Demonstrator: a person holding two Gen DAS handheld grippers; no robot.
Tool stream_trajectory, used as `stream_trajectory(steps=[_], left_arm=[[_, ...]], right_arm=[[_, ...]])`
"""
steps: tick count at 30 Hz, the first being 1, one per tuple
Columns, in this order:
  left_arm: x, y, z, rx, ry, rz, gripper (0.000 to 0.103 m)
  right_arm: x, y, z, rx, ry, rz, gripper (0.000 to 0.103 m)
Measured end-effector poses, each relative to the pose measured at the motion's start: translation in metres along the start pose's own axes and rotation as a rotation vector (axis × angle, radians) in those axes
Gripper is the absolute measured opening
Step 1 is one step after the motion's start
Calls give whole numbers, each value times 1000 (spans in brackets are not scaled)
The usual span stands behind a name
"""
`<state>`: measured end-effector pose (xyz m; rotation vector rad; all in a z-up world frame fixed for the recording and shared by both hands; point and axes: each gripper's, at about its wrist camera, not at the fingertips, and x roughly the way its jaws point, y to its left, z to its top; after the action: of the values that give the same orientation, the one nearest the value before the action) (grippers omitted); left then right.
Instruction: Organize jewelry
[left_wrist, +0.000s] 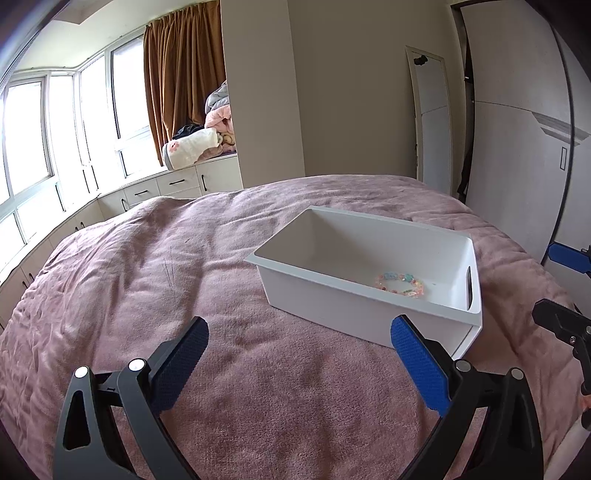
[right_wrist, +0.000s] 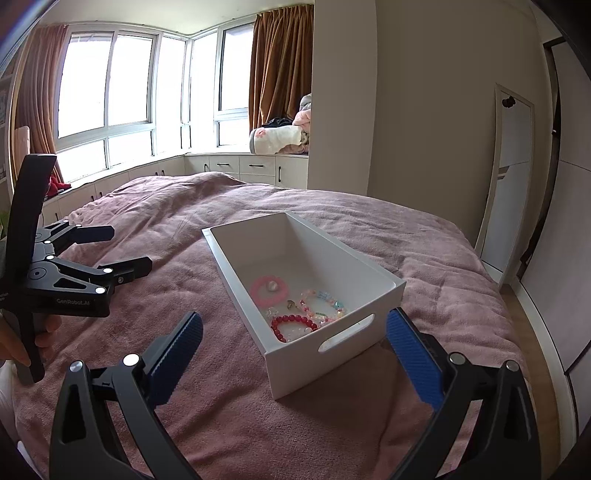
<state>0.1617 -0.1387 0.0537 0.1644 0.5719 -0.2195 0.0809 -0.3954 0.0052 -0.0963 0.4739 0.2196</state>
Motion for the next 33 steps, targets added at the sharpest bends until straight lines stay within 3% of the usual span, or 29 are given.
stream_trajectory(steps=[22, 33], left_arm=[[4, -4, 0, 1, 11, -11, 100], [5, -1, 1, -59, 1, -14, 100]], right_arm=[[3, -1, 0, 7, 19, 2, 98], [5, -6, -1, 35, 19, 12, 98]])
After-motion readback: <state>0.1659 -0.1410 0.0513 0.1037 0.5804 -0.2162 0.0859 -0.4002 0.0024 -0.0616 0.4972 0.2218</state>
